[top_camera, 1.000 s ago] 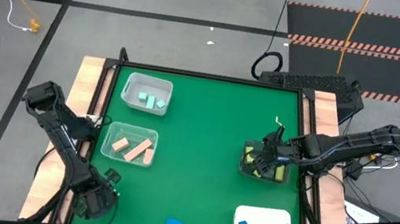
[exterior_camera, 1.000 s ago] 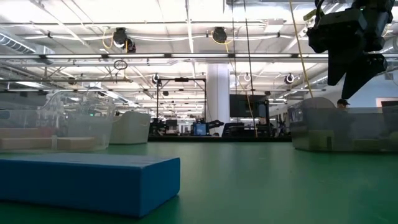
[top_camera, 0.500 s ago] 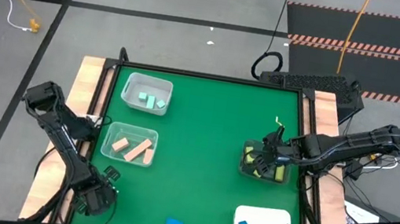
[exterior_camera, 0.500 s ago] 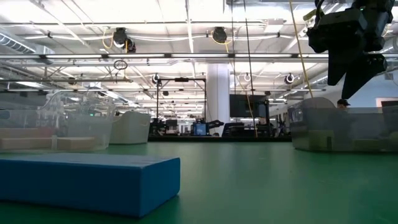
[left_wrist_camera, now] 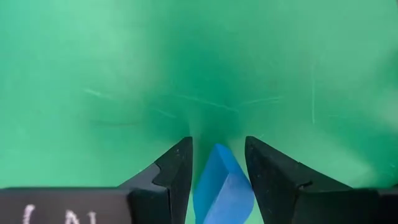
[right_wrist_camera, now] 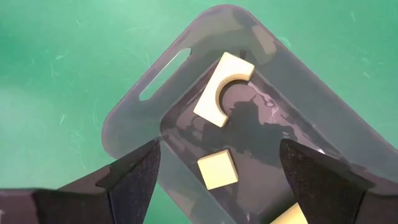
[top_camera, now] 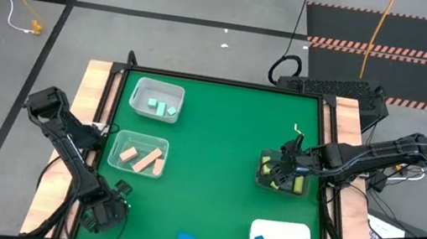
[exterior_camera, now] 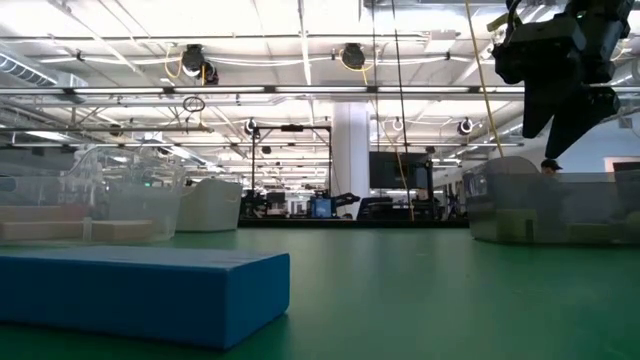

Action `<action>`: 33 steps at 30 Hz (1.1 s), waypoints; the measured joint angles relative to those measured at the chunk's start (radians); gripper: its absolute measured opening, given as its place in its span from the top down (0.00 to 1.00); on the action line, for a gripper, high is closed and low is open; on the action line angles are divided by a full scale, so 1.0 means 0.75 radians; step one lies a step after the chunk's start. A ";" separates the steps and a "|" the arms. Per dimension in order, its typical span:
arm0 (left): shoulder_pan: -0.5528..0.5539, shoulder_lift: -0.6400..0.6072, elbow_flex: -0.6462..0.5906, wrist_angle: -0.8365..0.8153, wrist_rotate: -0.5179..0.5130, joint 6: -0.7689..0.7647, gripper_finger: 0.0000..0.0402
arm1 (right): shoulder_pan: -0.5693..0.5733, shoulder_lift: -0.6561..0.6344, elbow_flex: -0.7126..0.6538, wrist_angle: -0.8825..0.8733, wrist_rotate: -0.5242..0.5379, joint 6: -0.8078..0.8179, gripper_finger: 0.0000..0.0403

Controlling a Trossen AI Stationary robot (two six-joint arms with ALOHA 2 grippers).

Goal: Sort & place blocks by color
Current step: Put the left blue block into the white bin

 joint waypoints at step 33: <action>-0.021 0.001 0.000 -0.148 0.036 0.088 0.64 | 0.000 0.000 0.000 0.000 -0.004 0.000 0.21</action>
